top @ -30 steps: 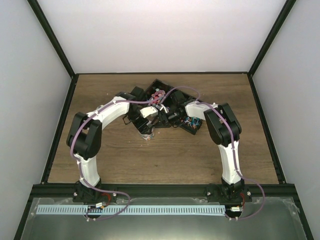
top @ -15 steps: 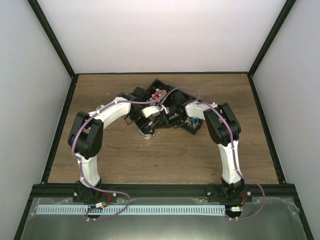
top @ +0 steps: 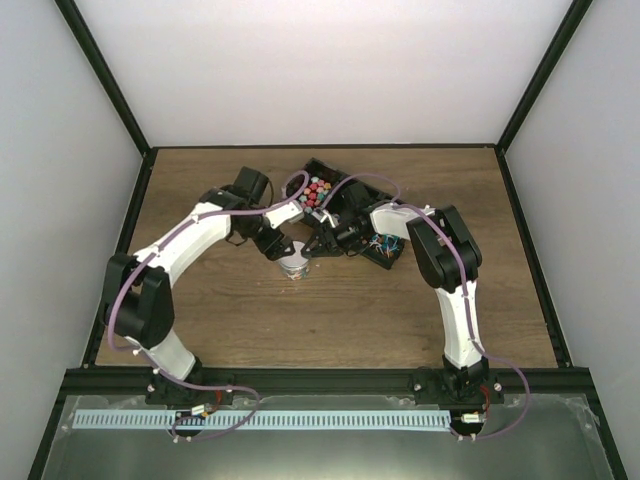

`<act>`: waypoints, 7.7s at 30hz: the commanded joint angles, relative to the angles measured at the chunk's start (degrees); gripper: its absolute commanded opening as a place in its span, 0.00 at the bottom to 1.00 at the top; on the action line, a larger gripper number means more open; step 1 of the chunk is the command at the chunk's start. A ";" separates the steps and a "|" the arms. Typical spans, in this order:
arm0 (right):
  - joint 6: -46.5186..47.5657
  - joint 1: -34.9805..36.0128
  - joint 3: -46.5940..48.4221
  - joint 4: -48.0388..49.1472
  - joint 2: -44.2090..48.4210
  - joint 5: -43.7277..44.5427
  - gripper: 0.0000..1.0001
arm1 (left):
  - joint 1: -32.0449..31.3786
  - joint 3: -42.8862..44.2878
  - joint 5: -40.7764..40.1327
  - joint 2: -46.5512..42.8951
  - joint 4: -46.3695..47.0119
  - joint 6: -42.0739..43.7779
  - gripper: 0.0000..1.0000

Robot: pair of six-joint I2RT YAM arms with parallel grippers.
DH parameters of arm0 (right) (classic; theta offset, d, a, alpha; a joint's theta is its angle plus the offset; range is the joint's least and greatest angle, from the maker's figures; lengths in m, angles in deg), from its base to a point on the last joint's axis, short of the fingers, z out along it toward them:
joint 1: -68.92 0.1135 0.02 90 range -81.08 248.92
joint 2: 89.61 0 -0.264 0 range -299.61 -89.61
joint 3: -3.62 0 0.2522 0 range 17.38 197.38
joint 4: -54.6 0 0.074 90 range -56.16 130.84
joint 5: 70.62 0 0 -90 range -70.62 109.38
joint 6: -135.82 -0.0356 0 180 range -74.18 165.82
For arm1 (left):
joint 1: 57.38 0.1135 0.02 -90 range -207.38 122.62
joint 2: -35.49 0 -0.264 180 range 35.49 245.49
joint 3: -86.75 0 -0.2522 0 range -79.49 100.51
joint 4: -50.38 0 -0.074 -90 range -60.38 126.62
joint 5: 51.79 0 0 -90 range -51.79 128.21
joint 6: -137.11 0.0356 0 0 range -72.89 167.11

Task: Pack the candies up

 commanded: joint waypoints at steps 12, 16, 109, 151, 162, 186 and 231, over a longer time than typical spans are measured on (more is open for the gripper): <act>1.86 -0.11 -1.14 0.76 0.71 1.83 0.56 | -4.97 -6.53 -5.14 2.98 4.64 5.84 0.56; 3.39 -0.07 -1.73 0.13 0.50 2.68 0.54 | -5.26 -9.82 -8.43 3.93 6.02 6.91 0.53; 15.30 8.81 -58.75 96.11 15.78 30.83 0.99 | -1.24 4.90 15.73 13.15 0.90 9.48 0.94; 15.60 5.57 -59.25 98.04 13.03 34.96 0.93 | -1.74 14.71 21.73 27.80 -6.06 7.02 0.52; 18.02 7.15 -56.47 104.75 6.29 27.73 0.86 | 0.37 9.79 22.94 23.87 -9.48 8.84 0.52; 15.67 13.48 -49.38 111.18 -4.80 27.05 0.88 | 1.09 3.84 22.62 19.56 -5.25 7.76 0.53; 17.80 16.02 -47.76 104.93 -2.38 34.91 0.77 | -10.03 -20.77 -5.29 -8.46 18.83 -14.86 1.00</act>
